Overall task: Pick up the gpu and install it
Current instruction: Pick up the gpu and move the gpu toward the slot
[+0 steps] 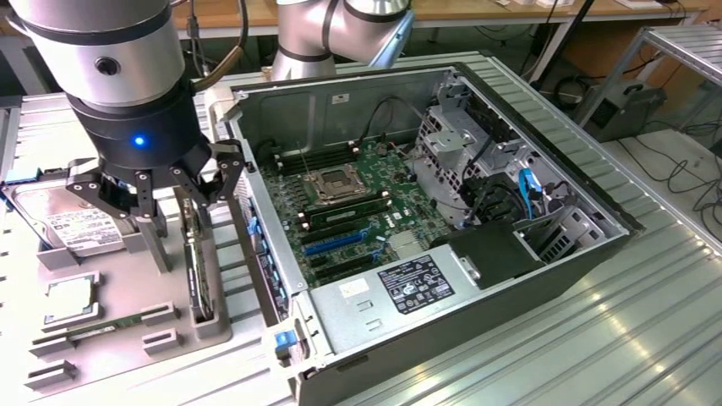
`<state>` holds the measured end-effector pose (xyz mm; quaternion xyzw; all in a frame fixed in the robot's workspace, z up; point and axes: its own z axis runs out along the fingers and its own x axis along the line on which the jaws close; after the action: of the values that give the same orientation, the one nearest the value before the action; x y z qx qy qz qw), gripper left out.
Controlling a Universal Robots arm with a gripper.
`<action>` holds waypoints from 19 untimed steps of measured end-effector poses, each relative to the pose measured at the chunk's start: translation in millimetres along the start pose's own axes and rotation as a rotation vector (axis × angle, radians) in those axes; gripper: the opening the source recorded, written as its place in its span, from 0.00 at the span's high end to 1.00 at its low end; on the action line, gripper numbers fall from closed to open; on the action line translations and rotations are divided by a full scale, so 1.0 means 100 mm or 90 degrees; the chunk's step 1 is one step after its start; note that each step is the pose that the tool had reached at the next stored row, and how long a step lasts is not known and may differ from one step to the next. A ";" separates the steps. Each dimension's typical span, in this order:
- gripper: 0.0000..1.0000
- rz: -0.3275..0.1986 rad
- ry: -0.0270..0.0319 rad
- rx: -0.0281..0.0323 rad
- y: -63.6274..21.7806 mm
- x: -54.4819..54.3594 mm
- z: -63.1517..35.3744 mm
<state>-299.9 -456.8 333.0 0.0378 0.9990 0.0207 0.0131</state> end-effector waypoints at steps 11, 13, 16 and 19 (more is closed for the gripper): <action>0.52 0.000 0.0000 0.0000 0.002 0.01 0.031; 0.52 0.000 0.0000 0.0000 0.003 0.01 0.036; 0.52 0.000 0.0000 0.0000 0.003 0.01 0.044; 0.52 0.000 0.0000 0.0000 0.003 0.01 0.053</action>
<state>-300.9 -456.2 327.7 0.0378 0.9990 0.0207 0.0131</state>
